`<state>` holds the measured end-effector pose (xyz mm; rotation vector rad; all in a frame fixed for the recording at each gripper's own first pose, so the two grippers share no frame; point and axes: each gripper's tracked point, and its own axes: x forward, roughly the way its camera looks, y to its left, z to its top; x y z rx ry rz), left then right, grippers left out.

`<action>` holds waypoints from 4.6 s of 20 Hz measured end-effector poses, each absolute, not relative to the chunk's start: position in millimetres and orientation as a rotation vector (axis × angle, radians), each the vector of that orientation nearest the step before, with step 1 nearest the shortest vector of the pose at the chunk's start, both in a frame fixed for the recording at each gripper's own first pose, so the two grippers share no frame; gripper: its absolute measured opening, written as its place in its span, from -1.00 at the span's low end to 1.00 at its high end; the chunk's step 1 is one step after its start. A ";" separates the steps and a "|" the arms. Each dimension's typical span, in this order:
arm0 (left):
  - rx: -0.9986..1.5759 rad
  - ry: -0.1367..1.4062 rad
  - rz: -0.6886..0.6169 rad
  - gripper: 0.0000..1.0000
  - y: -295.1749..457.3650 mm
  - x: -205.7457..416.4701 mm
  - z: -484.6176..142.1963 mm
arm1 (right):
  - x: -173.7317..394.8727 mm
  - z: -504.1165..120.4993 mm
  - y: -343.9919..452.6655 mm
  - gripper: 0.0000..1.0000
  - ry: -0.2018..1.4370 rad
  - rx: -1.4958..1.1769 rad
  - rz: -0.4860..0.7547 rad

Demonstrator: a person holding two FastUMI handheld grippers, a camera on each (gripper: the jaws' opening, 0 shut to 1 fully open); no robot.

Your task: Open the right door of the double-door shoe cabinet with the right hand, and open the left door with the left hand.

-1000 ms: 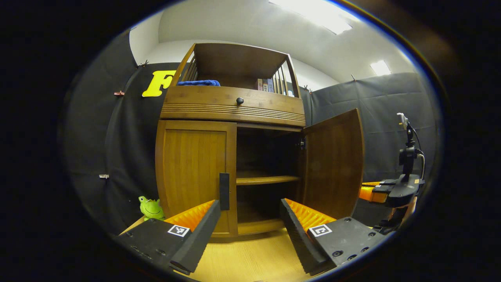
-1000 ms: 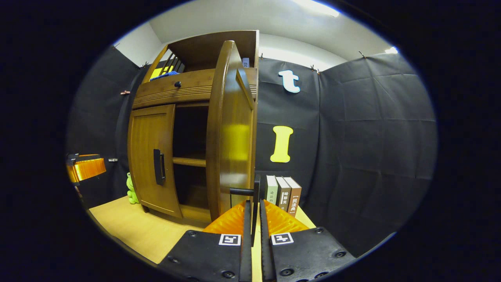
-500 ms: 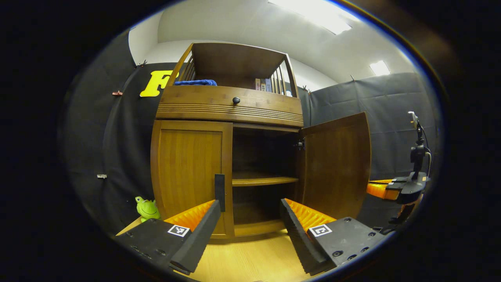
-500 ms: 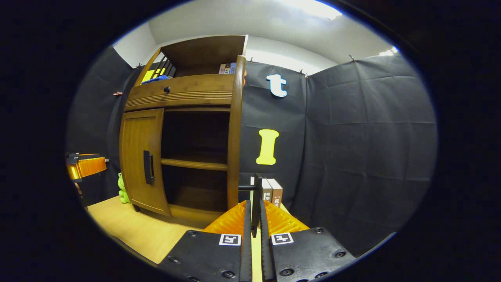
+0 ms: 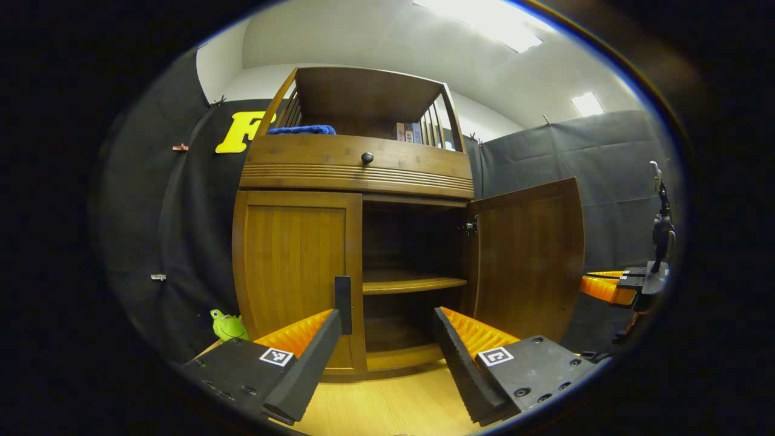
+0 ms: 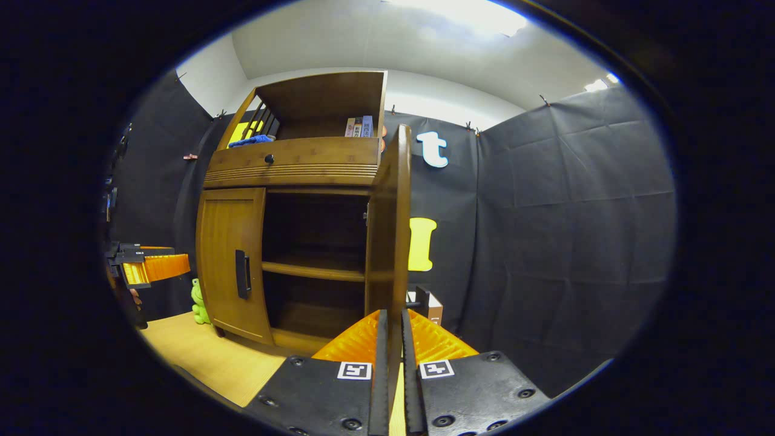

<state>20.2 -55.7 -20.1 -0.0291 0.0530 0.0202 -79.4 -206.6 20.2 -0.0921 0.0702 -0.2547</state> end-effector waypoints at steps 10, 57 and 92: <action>-0.049 0.046 0.036 0.91 -19.9 59.1 -25.9 | -24.7 -2.8 -132.3 0.96 0.125 -0.012 -0.072; -0.061 0.074 0.063 -0.40 32.0 186.5 -109.6 | -17.6 -20.7 -129.5 0.98 0.125 -0.051 -0.051; 0.004 0.100 0.027 -0.49 125.3 -13.1 -86.3 | -69.8 -20.7 -113.0 0.95 0.139 -0.075 -0.140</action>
